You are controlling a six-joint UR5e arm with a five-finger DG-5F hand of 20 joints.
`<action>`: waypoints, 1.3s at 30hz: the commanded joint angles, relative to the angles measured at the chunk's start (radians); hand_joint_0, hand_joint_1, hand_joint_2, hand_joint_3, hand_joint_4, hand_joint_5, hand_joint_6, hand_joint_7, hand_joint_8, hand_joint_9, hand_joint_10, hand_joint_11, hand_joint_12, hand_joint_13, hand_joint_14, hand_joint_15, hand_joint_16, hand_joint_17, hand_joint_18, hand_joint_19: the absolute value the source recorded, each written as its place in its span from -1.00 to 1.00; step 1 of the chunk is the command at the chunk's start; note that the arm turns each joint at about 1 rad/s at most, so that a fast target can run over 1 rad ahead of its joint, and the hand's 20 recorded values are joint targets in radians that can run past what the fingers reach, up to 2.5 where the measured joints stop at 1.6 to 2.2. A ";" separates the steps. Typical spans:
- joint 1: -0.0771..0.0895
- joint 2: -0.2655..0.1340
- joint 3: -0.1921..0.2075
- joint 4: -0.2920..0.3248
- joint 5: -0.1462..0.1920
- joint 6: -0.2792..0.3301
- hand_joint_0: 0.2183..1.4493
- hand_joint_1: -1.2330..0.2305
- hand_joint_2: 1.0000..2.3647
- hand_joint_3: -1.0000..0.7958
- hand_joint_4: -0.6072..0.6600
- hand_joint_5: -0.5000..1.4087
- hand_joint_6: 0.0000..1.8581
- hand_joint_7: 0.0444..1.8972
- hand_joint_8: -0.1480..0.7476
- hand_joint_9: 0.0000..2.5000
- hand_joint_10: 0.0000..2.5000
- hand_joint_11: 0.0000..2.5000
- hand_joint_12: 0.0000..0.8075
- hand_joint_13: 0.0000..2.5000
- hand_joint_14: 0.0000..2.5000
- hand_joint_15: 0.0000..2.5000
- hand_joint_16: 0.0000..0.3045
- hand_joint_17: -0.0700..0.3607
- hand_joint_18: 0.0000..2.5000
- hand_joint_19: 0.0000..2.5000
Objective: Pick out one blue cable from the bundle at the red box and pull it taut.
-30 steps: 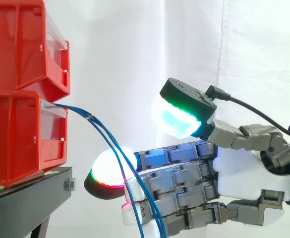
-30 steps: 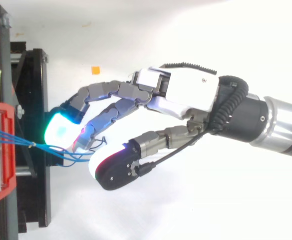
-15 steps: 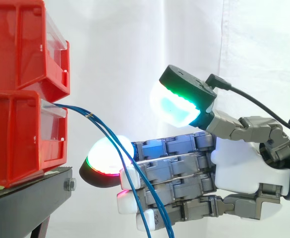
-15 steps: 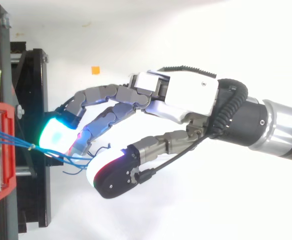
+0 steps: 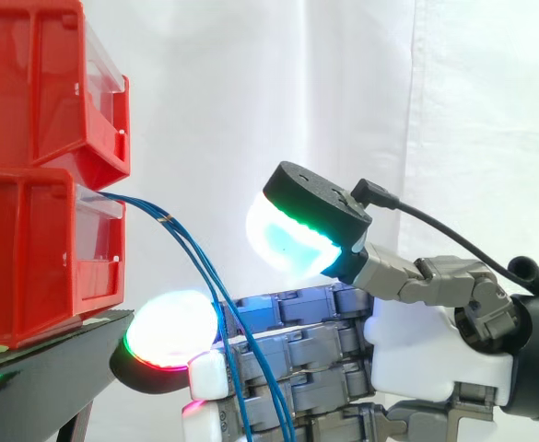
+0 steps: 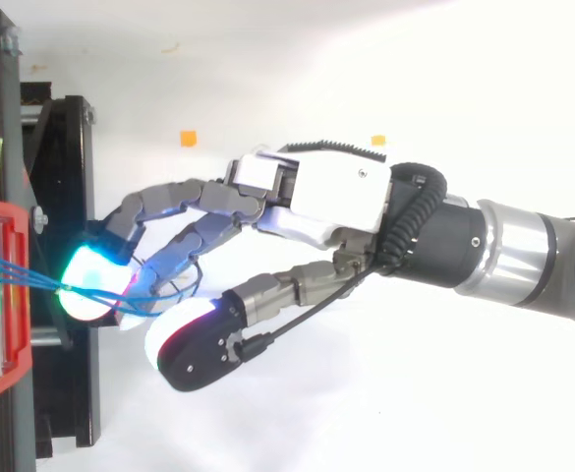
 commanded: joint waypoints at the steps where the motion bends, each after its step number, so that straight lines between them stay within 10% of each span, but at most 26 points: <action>1: -0.001 -0.003 0.005 0.005 -0.009 0.005 -0.36 -0.15 -0.99 -0.38 0.33 -0.63 -0.46 -0.12 -0.07 -0.31 -0.98 -0.60 -0.17 -0.37 -0.99 -0.68 -0.72 -0.23 -0.48 -0.64; 39: -0.004 -0.003 0.016 0.046 -0.020 0.021 -0.30 -0.15 -0.98 -0.28 0.25 -0.60 -0.46 0.07 -0.08 -0.31 -0.99 -0.59 -0.17 -0.36 -0.99 -0.67 -0.72 -0.24 -0.47 -0.64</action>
